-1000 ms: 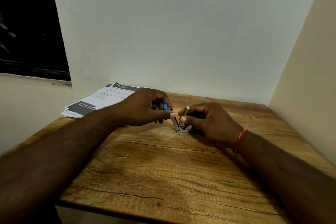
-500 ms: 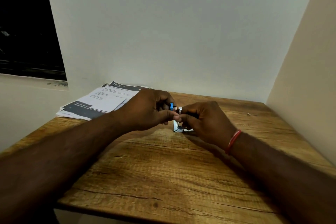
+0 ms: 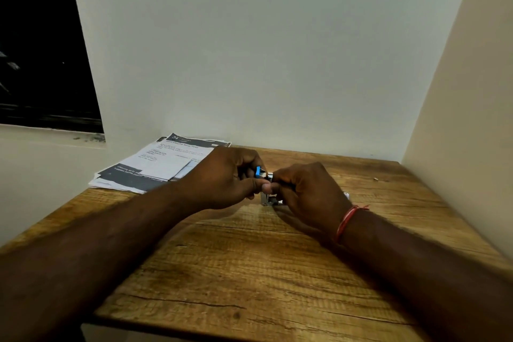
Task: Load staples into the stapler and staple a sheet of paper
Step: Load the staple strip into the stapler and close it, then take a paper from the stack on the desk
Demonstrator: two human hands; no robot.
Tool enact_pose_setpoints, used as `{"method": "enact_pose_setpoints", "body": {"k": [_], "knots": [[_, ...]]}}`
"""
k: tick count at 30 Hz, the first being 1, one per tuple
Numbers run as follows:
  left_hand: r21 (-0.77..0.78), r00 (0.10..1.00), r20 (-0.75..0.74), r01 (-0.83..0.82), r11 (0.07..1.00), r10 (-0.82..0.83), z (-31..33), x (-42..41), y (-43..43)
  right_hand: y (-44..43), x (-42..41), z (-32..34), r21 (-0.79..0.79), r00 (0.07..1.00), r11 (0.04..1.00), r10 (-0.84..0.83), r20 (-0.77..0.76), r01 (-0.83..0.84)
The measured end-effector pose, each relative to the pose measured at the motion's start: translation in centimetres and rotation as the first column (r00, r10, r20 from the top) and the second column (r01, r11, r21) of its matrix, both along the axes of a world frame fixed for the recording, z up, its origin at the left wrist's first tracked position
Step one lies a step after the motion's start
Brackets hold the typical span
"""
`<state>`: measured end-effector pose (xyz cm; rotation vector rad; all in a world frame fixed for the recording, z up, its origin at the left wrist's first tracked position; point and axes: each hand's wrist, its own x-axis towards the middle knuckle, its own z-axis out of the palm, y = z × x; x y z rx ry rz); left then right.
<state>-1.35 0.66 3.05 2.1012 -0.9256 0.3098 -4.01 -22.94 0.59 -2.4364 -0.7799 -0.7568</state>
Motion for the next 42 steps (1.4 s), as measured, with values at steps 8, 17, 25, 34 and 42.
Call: {"method": "enact_pose_setpoints", "body": {"k": [8,17,25,34,42], "knots": [[0.001,0.999,0.036,-0.011,1.000,0.011,-0.1,-0.3,-0.3,0.2,0.2,-0.3,-0.009,0.998,1.000,-0.028,0.060,0.029],[0.057,0.997,0.076,0.021,0.998,-0.025,-0.6,1.6,0.4,-0.1,0.3,0.5,-0.089,0.999,0.995,-0.045,0.010,0.046],[0.014,0.993,-0.100,0.065,0.998,-0.063,-1.5,3.8,1.6,-1.5,0.6,0.3,-0.153,0.947,0.980,-0.166,-0.276,0.128],[0.293,0.995,-0.054,-0.066,0.954,0.086,-1.7,5.0,3.2,-2.3,1.5,0.4,-0.091,0.911,0.991,-0.127,-0.392,0.099],[0.304,0.984,-0.100,-0.112,0.946,0.148,-0.9,5.0,3.9,-2.9,1.9,0.2,-0.094,0.906,0.990,-0.132,-0.402,0.103]]}}
